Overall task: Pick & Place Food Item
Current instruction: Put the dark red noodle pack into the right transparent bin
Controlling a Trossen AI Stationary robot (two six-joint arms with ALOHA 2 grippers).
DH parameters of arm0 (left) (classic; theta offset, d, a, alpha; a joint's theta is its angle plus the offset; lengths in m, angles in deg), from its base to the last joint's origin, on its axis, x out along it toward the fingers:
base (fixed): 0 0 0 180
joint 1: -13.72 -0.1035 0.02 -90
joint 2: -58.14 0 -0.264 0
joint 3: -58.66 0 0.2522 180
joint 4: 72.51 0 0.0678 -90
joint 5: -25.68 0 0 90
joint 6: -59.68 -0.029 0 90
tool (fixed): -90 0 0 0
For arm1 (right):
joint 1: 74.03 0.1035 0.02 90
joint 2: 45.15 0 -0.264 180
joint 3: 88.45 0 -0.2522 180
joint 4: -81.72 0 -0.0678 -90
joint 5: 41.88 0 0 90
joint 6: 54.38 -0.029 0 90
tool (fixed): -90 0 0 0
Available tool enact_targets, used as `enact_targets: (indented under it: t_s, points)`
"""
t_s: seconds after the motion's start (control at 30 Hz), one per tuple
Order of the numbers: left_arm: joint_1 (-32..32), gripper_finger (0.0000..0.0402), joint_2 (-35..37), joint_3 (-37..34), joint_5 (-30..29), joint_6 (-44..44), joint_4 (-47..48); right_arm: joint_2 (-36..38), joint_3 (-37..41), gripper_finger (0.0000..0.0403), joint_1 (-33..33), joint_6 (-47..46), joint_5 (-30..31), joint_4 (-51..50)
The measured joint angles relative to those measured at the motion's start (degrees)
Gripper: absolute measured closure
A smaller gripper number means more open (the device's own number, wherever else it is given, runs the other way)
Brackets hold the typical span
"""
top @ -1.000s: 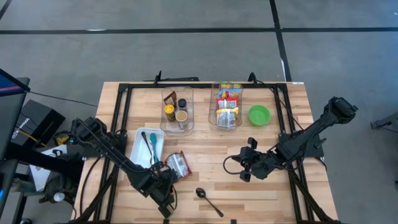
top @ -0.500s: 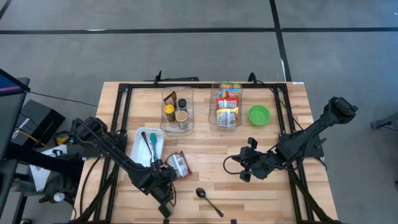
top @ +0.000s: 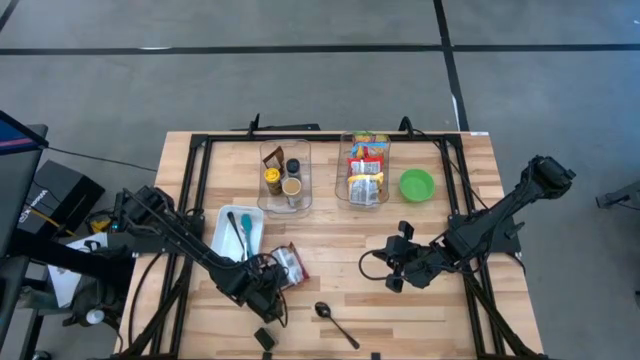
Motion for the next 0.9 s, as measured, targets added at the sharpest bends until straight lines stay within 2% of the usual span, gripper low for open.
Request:
enact_targets:
  t_s: [0.9]
  points:
    - [-0.7, 0.0188, -0.1, -2.0, -0.5, 3.0, -3.3, 0.0, 0.0, 0.0403, 0.0, 0.0, 0.0, 0.0]
